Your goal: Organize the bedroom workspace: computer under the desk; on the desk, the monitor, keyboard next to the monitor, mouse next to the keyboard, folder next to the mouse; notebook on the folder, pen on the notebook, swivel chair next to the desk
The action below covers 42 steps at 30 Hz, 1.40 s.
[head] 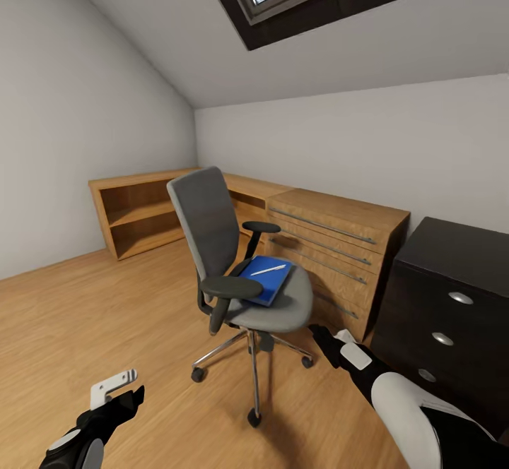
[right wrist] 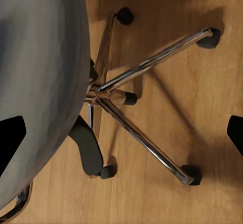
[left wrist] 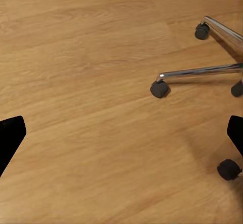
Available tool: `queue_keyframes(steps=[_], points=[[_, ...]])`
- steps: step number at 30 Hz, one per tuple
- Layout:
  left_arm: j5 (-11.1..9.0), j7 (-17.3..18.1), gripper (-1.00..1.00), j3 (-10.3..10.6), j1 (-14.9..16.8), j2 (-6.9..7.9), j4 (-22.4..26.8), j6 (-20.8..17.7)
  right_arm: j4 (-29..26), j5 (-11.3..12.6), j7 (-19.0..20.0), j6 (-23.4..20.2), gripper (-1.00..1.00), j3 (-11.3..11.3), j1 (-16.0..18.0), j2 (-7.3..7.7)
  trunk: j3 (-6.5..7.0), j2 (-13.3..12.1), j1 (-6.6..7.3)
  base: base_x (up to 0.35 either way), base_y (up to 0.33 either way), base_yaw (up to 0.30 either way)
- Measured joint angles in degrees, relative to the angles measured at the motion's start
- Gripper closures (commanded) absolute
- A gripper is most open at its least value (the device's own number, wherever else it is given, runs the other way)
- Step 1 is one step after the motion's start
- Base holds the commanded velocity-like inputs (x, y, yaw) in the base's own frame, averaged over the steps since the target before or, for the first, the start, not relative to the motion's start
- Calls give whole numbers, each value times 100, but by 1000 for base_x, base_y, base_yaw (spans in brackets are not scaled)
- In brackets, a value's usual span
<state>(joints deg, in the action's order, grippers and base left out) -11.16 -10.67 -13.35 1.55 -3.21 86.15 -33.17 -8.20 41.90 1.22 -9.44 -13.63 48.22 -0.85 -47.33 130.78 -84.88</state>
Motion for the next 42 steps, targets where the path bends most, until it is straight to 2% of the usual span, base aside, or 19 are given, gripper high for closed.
queue_keyframes(steps=[7,18,29,42], points=[[0,-2,-100,0,0,6,0,6,0,-1,0,1,-100,-4,1,10,0,0,1,23,-2,0],[0,0,-100,3,0,7,0,10,-2,-2,-2,1,-100,-23,-2,81,0,0,2,225,0,0],[-1,-5,-100,3,0,6,0,9,-1,7,-7,1,-100,-22,-1,79,0,0,0,35,0,7],[0,0,-100,2,0,0,1,9,0,20,1,2,-100,-13,-1,74,0,0,2,61,0,206]])
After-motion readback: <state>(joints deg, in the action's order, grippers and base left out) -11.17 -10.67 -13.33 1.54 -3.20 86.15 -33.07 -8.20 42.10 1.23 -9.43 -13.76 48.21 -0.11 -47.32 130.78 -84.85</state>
